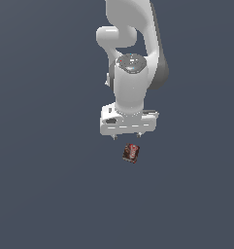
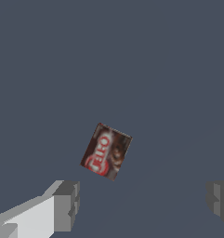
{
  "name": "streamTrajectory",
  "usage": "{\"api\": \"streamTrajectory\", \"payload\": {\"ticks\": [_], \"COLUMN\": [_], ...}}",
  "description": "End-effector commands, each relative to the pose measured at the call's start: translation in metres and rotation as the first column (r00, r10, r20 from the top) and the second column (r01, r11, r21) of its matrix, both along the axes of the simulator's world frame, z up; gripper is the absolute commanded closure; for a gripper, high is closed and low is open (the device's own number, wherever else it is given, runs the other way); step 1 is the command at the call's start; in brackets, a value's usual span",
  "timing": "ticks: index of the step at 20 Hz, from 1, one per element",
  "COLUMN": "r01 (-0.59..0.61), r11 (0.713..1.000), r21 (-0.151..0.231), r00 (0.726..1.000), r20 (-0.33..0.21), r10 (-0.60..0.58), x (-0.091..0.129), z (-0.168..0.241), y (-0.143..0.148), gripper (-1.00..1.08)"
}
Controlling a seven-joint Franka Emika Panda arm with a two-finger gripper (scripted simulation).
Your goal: Pick up the object and move it to a goal position.
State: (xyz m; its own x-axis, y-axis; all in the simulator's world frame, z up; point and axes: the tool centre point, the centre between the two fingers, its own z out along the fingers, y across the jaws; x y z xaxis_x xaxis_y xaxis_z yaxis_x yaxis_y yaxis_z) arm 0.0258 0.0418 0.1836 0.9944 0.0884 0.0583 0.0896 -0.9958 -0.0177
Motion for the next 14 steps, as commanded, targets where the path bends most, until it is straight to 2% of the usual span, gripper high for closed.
{"api": "streamTrajectory", "payload": {"ticks": [1,14], "r01": [0.005,0.152], "r11": [1.000,0.988], "r21": [0.000,0.002], "r00": [1.000,0.988], "r20": [-0.001,-0.024], "r10": [-0.005,-0.152], "x": [0.000,0.000], "z": [-0.002,-0.042], "y": [0.000,0.012], "gripper": [-0.92,-0.92]}}
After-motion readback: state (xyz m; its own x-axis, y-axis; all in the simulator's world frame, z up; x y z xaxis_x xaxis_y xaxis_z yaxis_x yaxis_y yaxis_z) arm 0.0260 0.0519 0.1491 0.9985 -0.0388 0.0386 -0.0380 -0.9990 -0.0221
